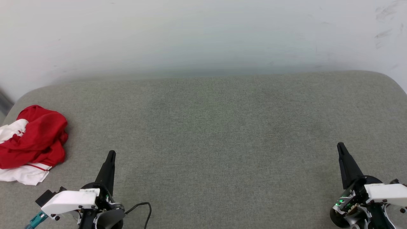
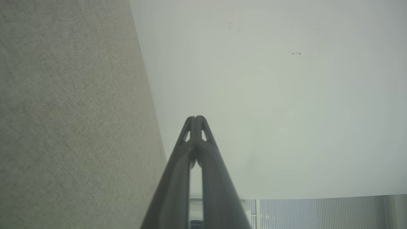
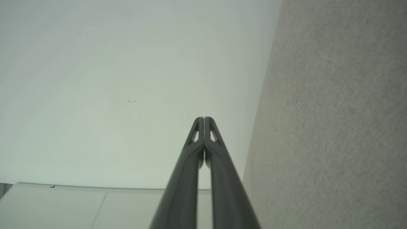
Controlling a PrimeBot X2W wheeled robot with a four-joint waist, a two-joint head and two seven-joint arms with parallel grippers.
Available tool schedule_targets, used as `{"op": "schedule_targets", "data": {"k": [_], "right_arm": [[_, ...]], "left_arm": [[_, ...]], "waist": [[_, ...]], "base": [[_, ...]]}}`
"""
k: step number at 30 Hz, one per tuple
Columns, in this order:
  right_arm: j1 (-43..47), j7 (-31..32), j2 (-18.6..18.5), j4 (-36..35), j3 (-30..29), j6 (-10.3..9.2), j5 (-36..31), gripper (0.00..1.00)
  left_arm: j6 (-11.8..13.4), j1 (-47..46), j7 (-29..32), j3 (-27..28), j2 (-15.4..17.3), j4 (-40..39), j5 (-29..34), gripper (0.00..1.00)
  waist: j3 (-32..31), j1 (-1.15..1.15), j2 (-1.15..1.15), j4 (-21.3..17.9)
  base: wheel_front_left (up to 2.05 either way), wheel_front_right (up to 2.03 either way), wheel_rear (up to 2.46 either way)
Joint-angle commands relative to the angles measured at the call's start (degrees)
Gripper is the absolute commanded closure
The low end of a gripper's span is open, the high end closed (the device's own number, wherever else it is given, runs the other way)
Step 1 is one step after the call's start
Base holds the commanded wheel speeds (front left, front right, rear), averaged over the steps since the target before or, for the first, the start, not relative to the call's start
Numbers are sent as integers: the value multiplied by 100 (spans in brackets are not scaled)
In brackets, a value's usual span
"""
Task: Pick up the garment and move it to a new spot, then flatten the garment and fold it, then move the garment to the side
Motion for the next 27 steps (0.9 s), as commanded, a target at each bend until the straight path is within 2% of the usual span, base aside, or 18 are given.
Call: {"op": "schedule_targets", "data": {"k": [1,27], "right_arm": [[-68,10,22,4,-2,0,-30,100],[-68,7,22,4,1,0,-28,100]], "left_arm": [[-30,-59,16,19,-3,5,18,100],[-30,-59,14,16,-4,5,16,100]], "waist": [[0,0,0,0],[0,0,0,0]], "base": [[0,0,0],[0,0,0]]}}
